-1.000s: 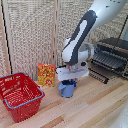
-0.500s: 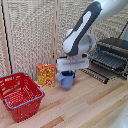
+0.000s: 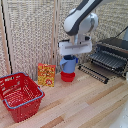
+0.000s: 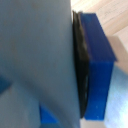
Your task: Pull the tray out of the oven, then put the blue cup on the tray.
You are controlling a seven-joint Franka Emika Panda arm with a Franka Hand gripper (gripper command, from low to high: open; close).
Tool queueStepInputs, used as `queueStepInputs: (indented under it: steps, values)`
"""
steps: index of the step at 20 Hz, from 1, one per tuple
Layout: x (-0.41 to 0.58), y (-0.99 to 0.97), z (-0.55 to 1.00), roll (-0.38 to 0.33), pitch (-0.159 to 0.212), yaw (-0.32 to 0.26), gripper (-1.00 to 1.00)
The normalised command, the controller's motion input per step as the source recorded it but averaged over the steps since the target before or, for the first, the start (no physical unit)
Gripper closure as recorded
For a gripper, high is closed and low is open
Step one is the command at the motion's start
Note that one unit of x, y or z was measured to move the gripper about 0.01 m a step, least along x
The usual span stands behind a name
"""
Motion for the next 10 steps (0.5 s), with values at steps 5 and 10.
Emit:
queueStepInputs:
  steps: [5,10]
  values:
    - [0.707,-0.71,0.67,0.017,0.013,-0.039,1.0]
    - [0.545,-0.74,0.49,0.004,0.008,-0.087,1.0]
